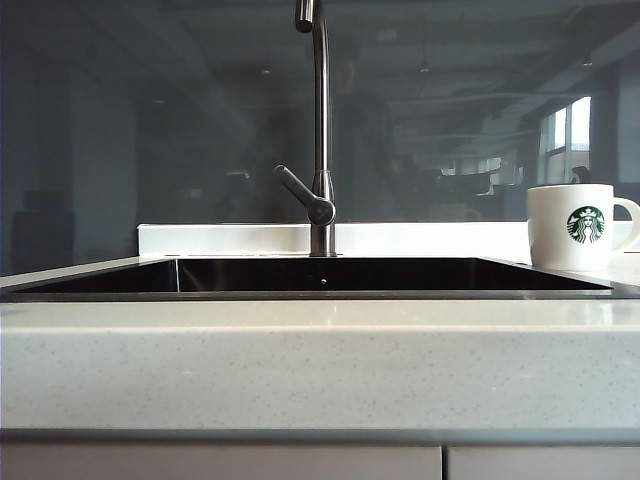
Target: Pick up the mug next to the sink, go to the faucet to get some water, pour the water into the sink, and finally put the mug back to its place.
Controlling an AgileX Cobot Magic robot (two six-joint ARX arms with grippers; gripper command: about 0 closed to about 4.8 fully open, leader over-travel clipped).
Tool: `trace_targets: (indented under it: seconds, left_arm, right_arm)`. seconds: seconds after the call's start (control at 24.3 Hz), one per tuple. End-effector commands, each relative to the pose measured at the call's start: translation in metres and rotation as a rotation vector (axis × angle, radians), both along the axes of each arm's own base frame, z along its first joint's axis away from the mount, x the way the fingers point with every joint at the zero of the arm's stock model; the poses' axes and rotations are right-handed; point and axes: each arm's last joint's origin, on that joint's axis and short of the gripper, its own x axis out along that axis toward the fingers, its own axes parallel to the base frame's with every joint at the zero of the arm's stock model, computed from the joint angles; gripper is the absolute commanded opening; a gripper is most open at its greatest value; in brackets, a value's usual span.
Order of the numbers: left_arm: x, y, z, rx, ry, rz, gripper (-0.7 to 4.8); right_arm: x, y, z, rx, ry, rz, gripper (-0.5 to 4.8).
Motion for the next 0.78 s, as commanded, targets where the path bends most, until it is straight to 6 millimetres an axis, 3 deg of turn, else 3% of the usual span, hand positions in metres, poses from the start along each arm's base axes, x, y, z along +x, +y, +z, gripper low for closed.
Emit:
trace_targets:
  seconds: [0.04,0.37,0.41,0.54,0.7,0.78]
  left_arm:
    - [0.0,0.0,0.002,0.002,-0.01,-0.003,-0.04]
    - [0.0,0.0,0.002,0.002,-0.011,-0.003,-0.04]
    - [0.0,0.0,0.002,0.002,-0.013,-0.003,-0.04]
    - [-0.001,0.0,0.006,0.004,-0.054,-0.002,-0.04]
    - [-0.003,0.0,0.018,0.01,-0.185,-0.001,-0.05]
    - [-0.004,0.0,0.02,0.011,-0.206,-0.003,-0.05]
  right_arm:
    - [0.0,0.0,0.001,0.003,-0.019,0.002,-0.03]
    - [-0.002,0.0,0.01,0.075,-0.101,0.001,-0.04]
    - [-0.003,-0.002,0.018,0.189,-0.185,-0.027,-0.03]
    - [-0.008,-0.005,0.037,0.288,-0.258,-0.108,-0.03]
    - [0.001,-0.005,0.072,0.196,-0.219,-0.149,-0.03]
    - [0.022,-0.006,0.083,0.102,-0.14,-0.17,-0.03]
